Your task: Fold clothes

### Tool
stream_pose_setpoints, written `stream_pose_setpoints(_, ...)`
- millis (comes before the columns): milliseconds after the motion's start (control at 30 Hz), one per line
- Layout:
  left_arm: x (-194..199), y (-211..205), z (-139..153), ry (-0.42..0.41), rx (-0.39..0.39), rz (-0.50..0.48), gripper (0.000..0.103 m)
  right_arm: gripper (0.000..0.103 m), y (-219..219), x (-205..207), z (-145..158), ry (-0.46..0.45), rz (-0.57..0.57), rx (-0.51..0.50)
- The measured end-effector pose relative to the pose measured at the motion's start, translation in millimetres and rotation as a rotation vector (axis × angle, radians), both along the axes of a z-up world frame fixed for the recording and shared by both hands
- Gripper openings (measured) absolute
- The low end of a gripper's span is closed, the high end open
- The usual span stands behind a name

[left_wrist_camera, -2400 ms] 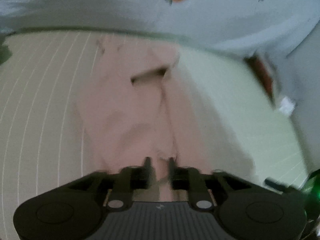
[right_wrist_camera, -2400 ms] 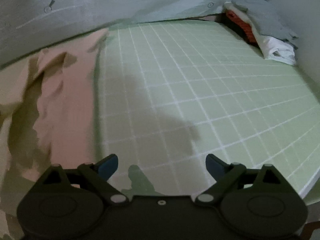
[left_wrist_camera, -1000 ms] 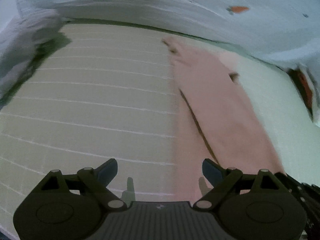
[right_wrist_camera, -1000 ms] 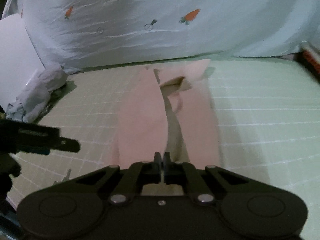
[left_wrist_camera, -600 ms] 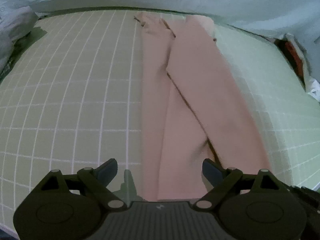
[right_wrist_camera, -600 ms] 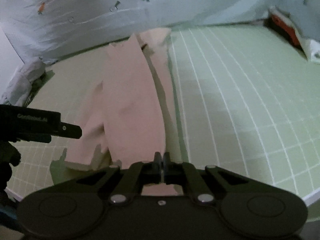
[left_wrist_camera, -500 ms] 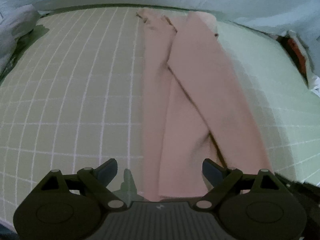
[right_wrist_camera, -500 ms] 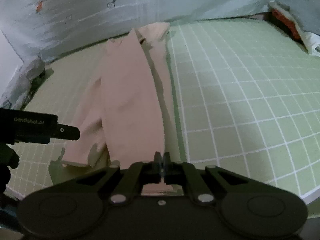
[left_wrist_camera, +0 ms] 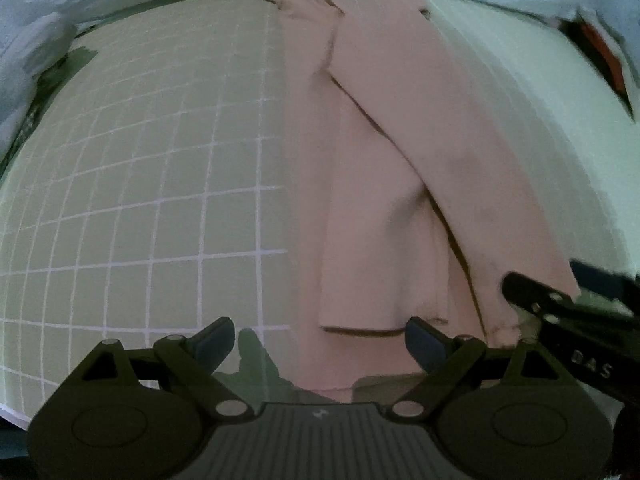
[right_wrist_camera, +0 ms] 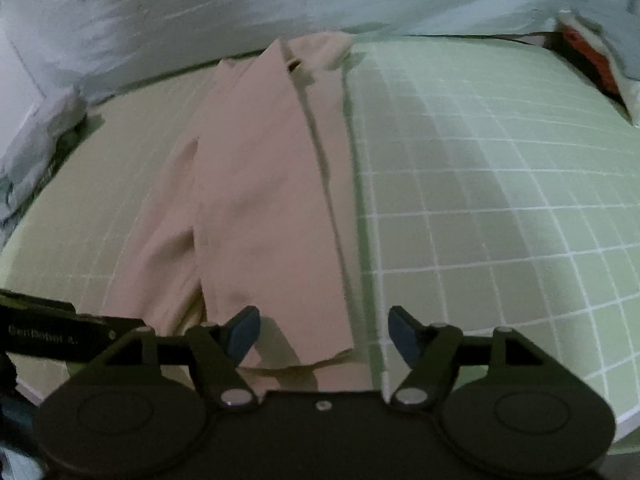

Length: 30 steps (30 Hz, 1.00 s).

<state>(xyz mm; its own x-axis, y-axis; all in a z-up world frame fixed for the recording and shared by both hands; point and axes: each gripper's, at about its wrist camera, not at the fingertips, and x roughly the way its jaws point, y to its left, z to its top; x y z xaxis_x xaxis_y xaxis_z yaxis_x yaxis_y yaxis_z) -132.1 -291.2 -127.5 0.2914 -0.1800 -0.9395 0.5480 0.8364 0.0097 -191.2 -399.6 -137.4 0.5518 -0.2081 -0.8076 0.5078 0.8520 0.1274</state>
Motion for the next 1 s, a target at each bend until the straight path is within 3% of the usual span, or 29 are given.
stream_pose_setpoints(200,-4,-11,-10,0.012,0.011,0.002,0.092,0.076,5,13,-3,0.043,0.035,-0.046)
stream_pose_setpoints(433,-12,-7,-15,0.029,-0.023,0.011,0.091,0.079,2,11,-3,0.042,0.033,-0.031)
stream_pose_setpoints(567,-27,9,-8,0.011,-0.04,-0.031,0.078,0.079,2,12,-4,0.036,0.048,-0.027)
stream_pose_setpoints(667,-35,3,-6,-0.003,-0.054,-0.079,0.065,0.067,4,14,-2,0.027,0.078,-0.022)
stream_pose_setpoints(767,-42,-1,-4,-0.005,-0.075,-0.108,0.051,0.047,7,14,1,0.012,0.12,0.004)
stream_pose_setpoints(833,-45,0,-3,0.001,-0.1,-0.122,0.039,0.028,6,13,1,-0.005,0.133,0.045)
stream_pose_setpoints(867,-46,1,-3,0.008,-0.115,-0.126,0.029,0.024,4,13,1,-0.013,0.135,0.073)
stream_pose_setpoints(1000,-41,12,-3,0.043,-0.16,-0.12,0.019,0.015,0,6,0,-0.032,0.13,0.134)
